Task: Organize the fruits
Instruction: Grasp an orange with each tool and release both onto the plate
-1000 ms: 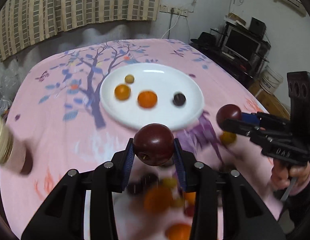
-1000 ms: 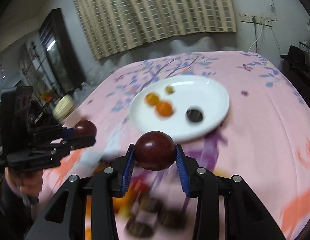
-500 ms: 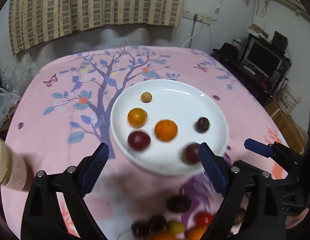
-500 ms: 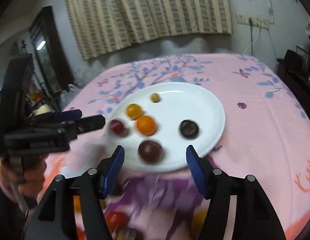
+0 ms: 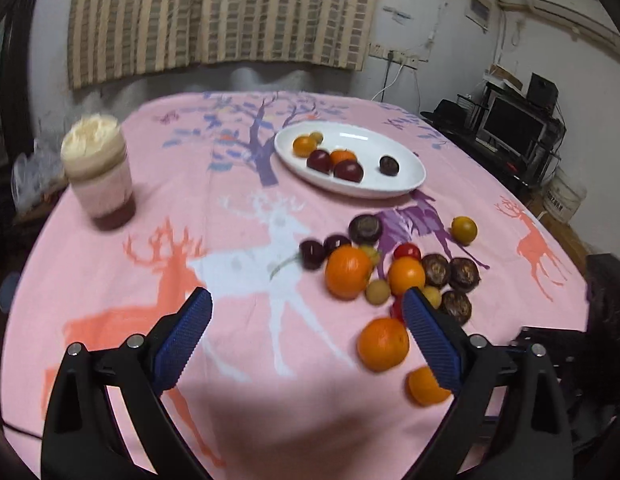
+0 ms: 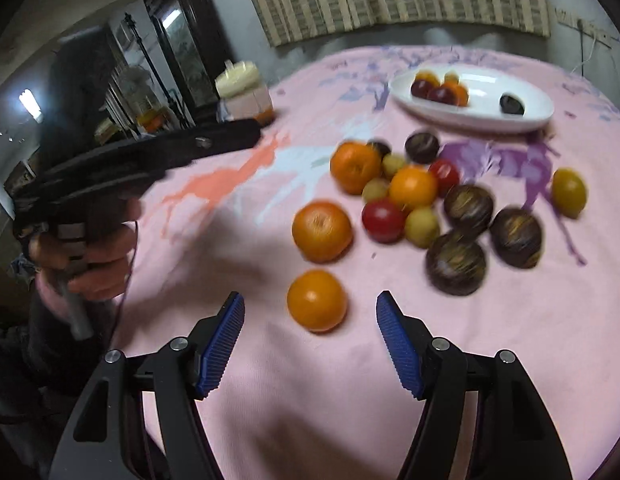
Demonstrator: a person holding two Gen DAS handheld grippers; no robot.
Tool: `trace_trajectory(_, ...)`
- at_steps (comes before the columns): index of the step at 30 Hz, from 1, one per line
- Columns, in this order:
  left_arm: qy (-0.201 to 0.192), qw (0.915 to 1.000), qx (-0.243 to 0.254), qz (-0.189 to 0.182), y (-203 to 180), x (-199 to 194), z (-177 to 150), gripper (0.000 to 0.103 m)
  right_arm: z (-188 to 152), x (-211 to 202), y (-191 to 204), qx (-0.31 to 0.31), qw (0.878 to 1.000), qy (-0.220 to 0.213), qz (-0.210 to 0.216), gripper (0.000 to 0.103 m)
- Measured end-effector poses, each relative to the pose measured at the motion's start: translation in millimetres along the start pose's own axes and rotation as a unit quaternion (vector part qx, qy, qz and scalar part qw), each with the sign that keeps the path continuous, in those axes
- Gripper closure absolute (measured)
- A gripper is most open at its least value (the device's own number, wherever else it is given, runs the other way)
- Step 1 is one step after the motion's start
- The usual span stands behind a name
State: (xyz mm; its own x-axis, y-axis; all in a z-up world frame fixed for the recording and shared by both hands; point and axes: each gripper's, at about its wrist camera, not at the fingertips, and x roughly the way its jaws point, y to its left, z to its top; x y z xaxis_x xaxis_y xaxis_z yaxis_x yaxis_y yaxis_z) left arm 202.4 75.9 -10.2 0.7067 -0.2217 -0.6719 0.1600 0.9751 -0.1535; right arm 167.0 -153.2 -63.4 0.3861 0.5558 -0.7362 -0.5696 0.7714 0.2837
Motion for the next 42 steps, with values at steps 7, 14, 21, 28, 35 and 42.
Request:
trace_trajectory(7, -0.006, 0.9998, 0.003, 0.020, 4, -13, -14, 0.009, 0, 20, 14, -0.023, 0.998, 0.021, -0.047, 0.068)
trace_trajectory(14, 0.027, 0.9982, 0.050, -0.018, -27, 11, -21, 0.009, -5, -17, -20, 0.043, 0.997, -0.018, -0.056, 0.068)
trace_trajectory(21, 0.082, 0.9914, 0.098, -0.029, -64, 55, -31, 0.044, -13, -44, -53, 0.094, 0.992, -0.038, -0.073, 0.068)
trace_trajectory(28, 0.102, 0.9894, 0.099, -0.030, -66, 66, -33, 0.061, -19, -43, -65, 0.111, 0.991, -0.042, -0.064, 0.068)
trace_trajectory(35, 0.093, 0.9910, 0.077, -0.057, -55, 57, -13, 0.062, 1, -45, -76, 0.110, 0.991, -0.052, -0.050, 0.068)
trace_trajectory(42, 0.043, 0.9934, 0.063, -0.087, -53, 73, 91, 0.061, 87, -43, -110, 0.103, 0.986, -0.113, -0.065, 0.068)
